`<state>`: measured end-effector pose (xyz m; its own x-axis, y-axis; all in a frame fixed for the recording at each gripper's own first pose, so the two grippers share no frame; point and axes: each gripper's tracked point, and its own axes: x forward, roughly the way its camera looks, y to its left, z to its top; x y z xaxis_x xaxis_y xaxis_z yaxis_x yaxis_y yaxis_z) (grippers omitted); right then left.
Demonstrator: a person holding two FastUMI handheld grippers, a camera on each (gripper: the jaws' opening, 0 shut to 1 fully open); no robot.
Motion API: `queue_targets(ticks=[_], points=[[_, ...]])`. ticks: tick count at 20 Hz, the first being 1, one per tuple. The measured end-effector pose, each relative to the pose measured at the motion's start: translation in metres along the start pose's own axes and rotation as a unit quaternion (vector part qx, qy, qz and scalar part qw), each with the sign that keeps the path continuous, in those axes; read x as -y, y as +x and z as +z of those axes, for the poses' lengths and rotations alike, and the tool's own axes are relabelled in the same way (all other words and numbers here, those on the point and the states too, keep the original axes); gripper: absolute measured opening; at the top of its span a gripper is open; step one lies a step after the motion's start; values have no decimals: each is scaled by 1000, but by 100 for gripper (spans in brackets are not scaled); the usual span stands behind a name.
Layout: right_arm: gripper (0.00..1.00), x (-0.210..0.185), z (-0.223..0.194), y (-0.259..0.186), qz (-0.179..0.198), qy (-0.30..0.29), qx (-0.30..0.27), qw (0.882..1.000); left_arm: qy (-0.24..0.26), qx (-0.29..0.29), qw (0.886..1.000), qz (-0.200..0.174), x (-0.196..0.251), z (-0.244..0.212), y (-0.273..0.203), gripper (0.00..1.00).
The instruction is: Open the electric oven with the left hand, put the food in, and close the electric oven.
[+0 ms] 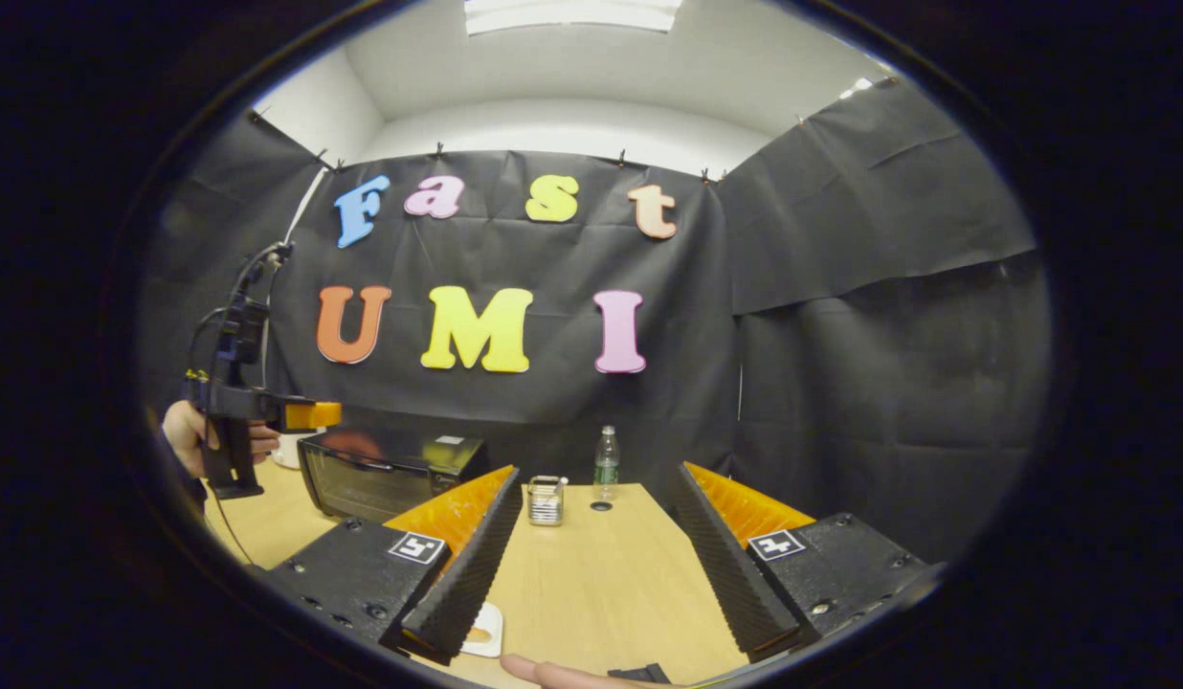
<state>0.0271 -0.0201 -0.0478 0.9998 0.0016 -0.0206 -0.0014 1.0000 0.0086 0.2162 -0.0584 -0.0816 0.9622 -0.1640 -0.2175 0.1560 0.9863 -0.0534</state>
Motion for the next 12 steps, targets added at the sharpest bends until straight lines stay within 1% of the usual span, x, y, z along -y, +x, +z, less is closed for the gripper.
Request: queue_targets(ticks=[3, 8, 9, 10, 11, 12], points=[[99, 11, -12, 3, -8, -3, -14, 1000, 6, -40, 999, 18, -12, -26, 35, 97], [100, 23, -23, 8, -20, 3, -24, 999, -7, -77, 997, 7, -12, -51, 55, 95], [100, 21, -22, 7, -17, 5, -23, 1000, -3, -91, 996, 12, -14, -59, 54, 95], [100, 17, -20, 6, -11, 6, -20, 1000, 13, -82, 996, 14, -15, -57, 53, 83], [100, 13, -18, 4, -6, 6, -17, 1000, 18, -85, 996, 13, -15, -58, 56, 96], [100, 11, -18, 2, -1, 5, -14, 1000, 14, -82, 996, 12, -16, -57, 54, 95]])
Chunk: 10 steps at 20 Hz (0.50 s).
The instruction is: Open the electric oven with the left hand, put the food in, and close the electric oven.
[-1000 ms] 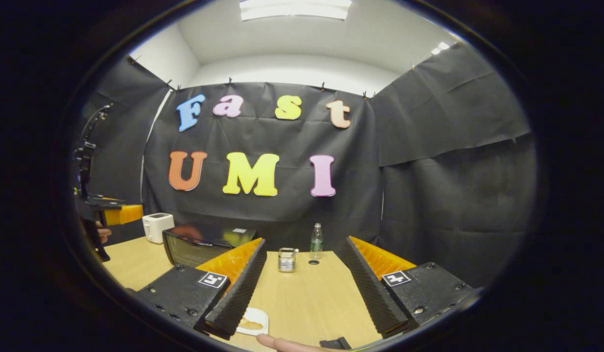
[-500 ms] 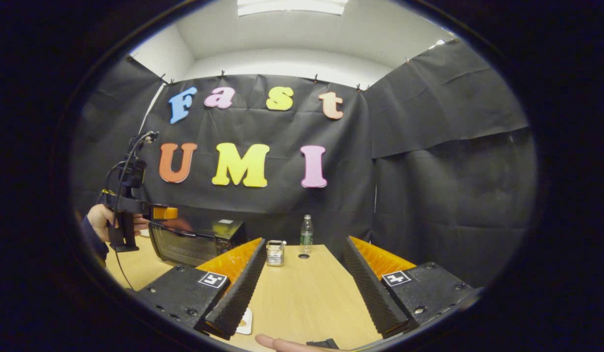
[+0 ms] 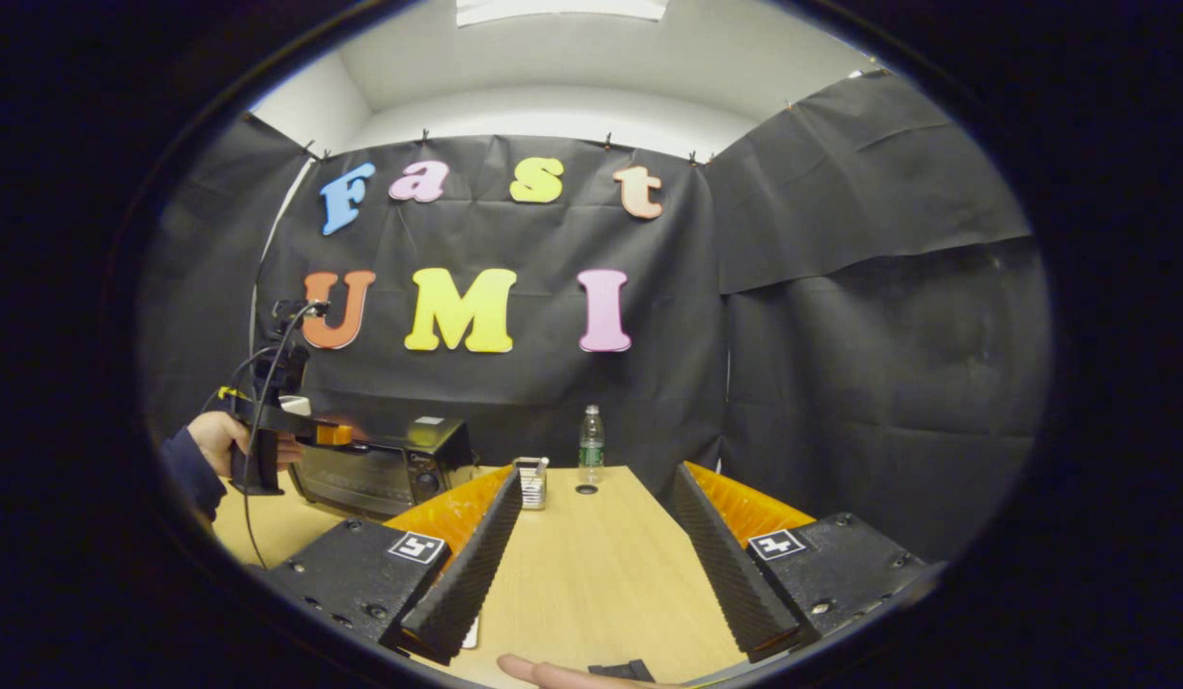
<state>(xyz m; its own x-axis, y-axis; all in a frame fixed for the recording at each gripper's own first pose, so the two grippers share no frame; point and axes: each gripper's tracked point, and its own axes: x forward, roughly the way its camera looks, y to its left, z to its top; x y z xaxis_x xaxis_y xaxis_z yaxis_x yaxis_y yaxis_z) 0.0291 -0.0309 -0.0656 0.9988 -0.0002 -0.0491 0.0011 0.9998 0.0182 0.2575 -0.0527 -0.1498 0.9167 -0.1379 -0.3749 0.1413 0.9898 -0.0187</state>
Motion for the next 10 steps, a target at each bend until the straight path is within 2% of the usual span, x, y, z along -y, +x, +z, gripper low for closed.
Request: queue_targets(ticks=[2, 10], points=[[100, -4, 2, -3, 4, -3, 3, 1000, -17, -4, 1000, -2, 4, -6, -1, 96], [99, -10, 3, -24, 5, -2, 3, 1000, -7, 3, 1000, -4, 11, -37, -50, 96]])
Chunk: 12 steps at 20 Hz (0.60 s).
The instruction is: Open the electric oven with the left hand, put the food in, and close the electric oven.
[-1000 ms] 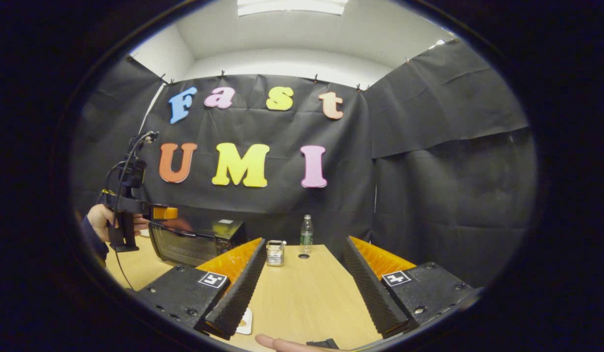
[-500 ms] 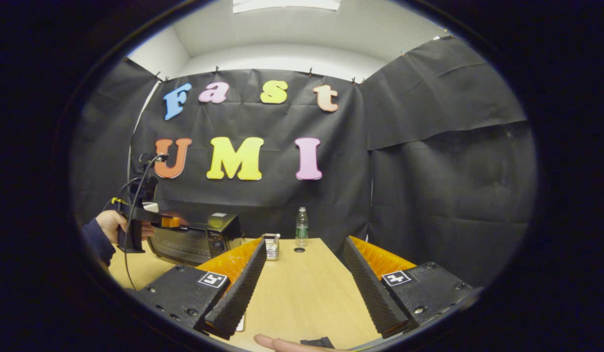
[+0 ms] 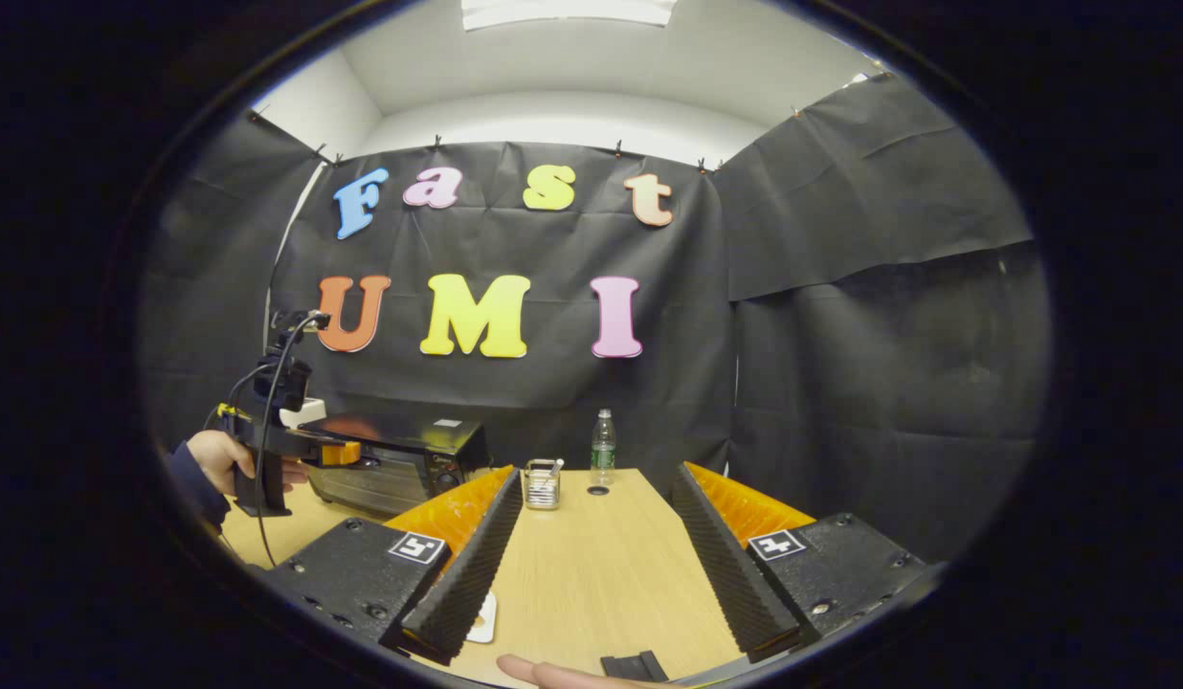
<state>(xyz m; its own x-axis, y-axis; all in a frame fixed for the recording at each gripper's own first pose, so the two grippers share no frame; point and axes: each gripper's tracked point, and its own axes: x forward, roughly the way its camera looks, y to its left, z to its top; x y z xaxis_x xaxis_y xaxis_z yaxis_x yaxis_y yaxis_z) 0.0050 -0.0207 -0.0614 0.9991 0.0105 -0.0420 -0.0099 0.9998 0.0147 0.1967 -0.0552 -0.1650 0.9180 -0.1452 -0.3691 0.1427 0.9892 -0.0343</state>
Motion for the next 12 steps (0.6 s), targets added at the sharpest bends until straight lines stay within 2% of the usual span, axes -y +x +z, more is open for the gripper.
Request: queue_targets(ticks=[12], points=[[97, -28, -13, -6, 15, -8, -13, 1000, 16, 8, 1000, 21, 8, -80, -44, 95]])
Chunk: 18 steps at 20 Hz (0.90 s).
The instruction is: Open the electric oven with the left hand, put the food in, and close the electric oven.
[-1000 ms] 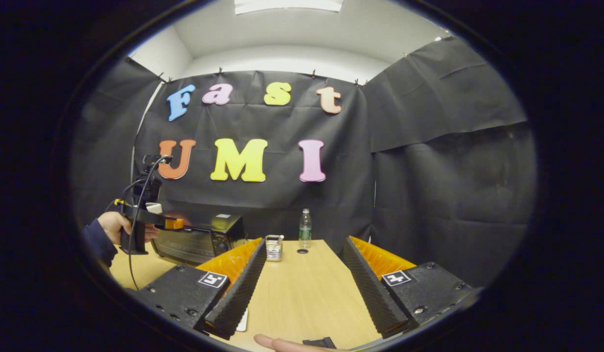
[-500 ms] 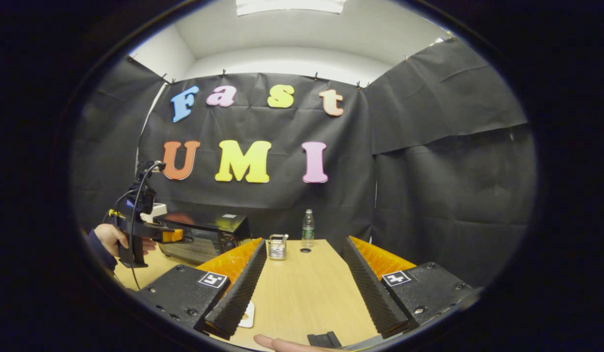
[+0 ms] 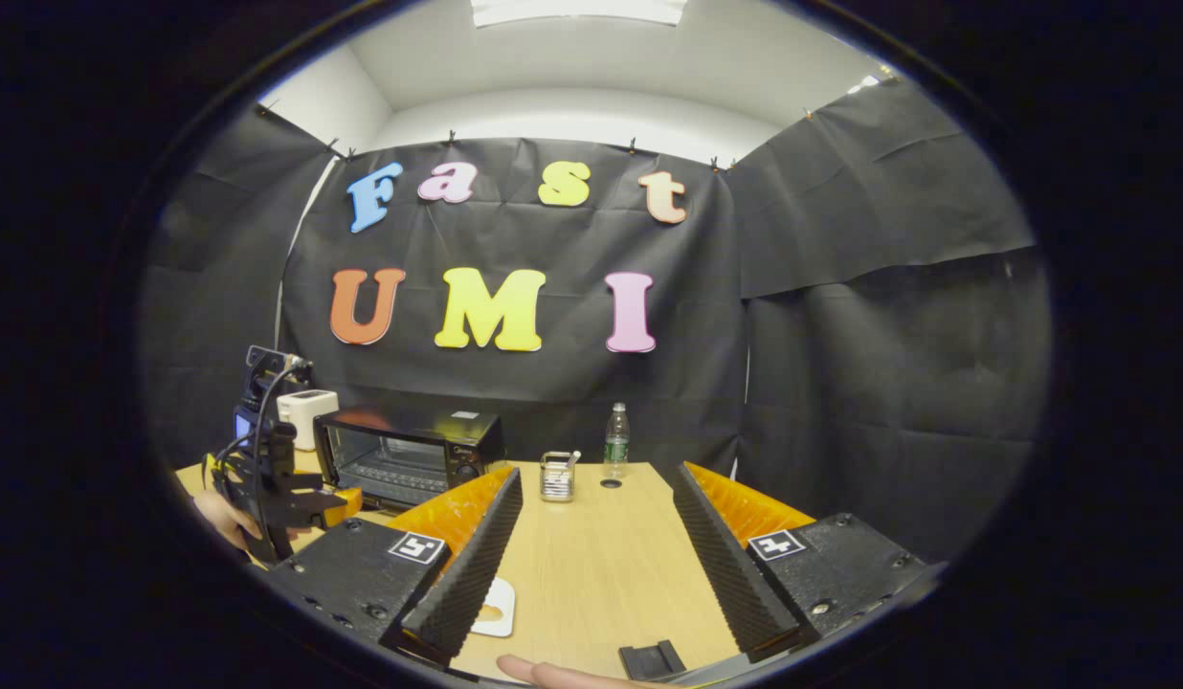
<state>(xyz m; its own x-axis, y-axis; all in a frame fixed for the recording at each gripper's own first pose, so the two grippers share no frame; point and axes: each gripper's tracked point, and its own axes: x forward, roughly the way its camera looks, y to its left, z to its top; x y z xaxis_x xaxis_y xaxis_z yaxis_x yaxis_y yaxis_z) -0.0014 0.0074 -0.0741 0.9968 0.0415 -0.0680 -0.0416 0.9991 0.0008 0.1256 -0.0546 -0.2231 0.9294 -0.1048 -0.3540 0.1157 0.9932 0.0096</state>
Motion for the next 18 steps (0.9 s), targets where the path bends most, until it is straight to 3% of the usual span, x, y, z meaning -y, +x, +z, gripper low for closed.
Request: queue_targets(ticks=[7, 14, 18], points=[[97, -14, -23, 12, 10, -14, -24, 1000, 20, -14, 1000, 7, 4, -44, -7, 96], [97, -30, -55, 26, 28, -17, -59, 998, -20, -52, 998, -3, 8, -83, -4, 98], [100, -44, -75, 31, 52, -19, -77, 995, -35, -49, 998, -6, 8, -80, -6, 92]])
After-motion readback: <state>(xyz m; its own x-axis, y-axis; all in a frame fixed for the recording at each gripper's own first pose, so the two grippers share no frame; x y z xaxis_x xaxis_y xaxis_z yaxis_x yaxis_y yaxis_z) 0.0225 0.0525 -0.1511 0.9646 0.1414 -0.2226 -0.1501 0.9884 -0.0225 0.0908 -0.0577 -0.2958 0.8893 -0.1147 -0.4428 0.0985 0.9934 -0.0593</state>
